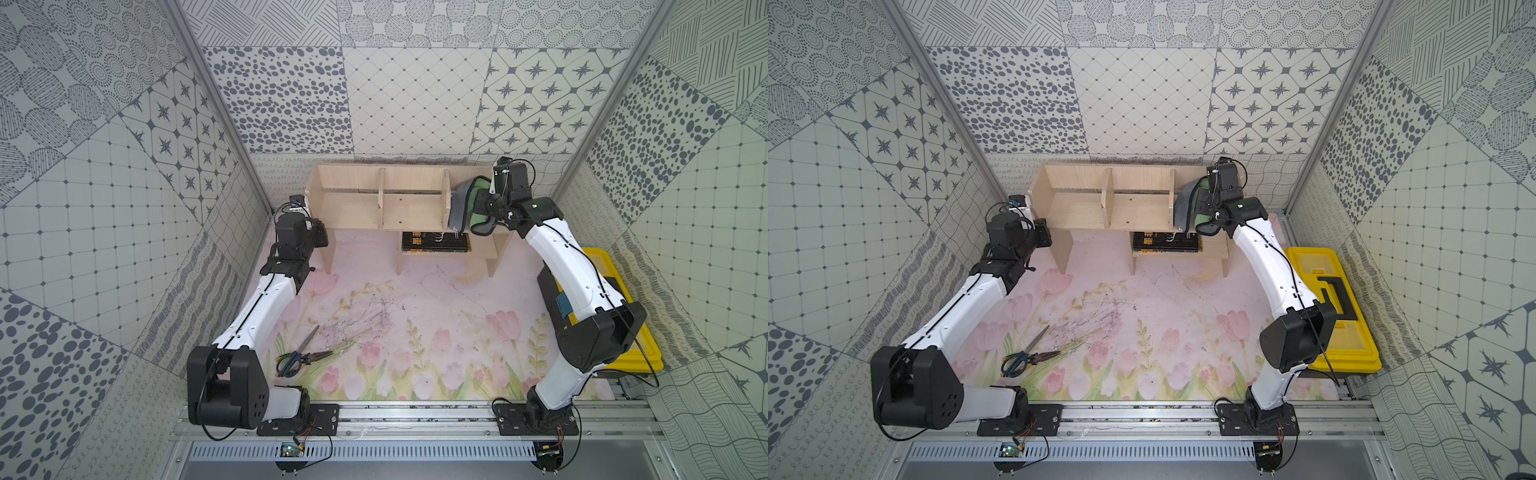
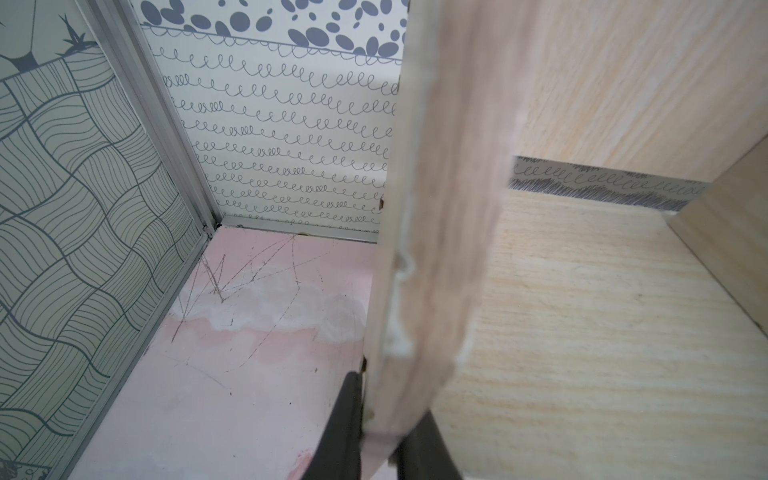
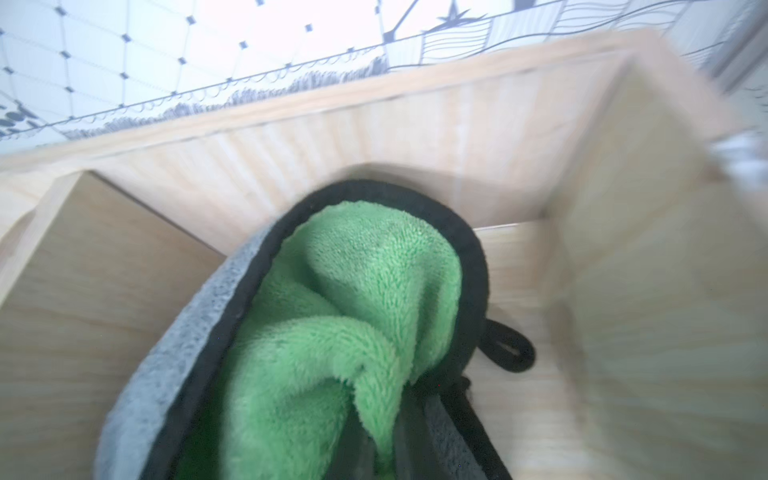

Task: Wipe the bookshelf clean with a cloth
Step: Wipe the dust from the shelf.

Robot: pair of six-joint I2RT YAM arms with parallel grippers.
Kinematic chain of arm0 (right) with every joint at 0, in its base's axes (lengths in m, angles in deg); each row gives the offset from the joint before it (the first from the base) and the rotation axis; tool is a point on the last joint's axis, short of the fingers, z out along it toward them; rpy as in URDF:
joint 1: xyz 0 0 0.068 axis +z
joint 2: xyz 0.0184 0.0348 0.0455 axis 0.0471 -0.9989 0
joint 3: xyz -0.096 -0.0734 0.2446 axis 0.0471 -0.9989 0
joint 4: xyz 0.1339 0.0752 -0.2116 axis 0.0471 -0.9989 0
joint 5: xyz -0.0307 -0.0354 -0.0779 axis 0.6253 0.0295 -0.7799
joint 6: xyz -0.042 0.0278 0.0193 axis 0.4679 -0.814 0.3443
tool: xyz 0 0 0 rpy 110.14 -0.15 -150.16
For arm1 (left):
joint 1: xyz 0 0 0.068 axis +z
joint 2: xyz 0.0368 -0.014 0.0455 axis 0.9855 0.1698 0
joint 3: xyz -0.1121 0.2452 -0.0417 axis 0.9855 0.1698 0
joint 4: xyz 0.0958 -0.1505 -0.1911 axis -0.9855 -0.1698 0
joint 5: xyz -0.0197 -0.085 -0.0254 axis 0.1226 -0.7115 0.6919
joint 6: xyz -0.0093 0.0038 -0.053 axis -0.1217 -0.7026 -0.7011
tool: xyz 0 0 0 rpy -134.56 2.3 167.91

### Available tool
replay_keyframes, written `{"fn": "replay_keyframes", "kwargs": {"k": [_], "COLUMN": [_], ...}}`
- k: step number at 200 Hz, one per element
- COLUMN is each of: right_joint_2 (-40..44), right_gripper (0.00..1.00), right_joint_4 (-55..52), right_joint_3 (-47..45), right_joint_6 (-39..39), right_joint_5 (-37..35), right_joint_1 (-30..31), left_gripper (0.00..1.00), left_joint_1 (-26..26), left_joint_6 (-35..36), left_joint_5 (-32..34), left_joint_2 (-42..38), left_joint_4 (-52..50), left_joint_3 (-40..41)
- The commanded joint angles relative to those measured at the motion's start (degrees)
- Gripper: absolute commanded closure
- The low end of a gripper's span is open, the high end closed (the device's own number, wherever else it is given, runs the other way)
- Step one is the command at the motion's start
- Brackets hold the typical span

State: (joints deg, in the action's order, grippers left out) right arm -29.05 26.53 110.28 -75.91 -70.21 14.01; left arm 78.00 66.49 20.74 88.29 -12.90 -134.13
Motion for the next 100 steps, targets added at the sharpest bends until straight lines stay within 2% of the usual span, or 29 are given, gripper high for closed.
{"fn": "replay_keyframes", "kwargs": {"k": [1, 45, 63, 83, 92, 100], "right_joint_2": [7.09, 19.1, 23.12, 26.51, 27.59, 28.18], "right_gripper": [1.0, 1.0, 1.0, 1.0, 1.0, 1.0], "right_joint_4": [0.01, 1.41, 3.99, 6.23, 6.74, 6.93], "right_joint_3": [-1.2, -10.35, -14.83, -17.44, -17.59, -17.11], "right_joint_6": [1.81, 4.48, 5.07, 7.97, 9.5, 10.53], "right_joint_5": [0.73, 2.85, 8.16, 9.61, 9.29, 8.99], "right_joint_1": [-0.48, 1.92, 2.75, 6.19, 8.09, 9.56], "left_gripper": [1.0, 1.0, 0.68, 0.49, 0.34, 0.28], "left_joint_1": [-3.08, -4.55, -4.46, -4.3, -4.2, -4.17], "left_joint_6": [-8.23, -8.74, -10.2, -12.94, -13.67, -14.23], "left_joint_5": [-8.41, -7.89, -6.07, -2.83, -1.81, -0.97], "left_joint_2": [-1.07, -1.74, -1.57, -3.37, -4.7, -5.99], "left_joint_4": [-6.64, -9.38, -13.61, -16.8, -17.57, -18.37], "left_joint_3": [0.23, -1.23, -3.87, -6.17, -7.06, -8.13]}}
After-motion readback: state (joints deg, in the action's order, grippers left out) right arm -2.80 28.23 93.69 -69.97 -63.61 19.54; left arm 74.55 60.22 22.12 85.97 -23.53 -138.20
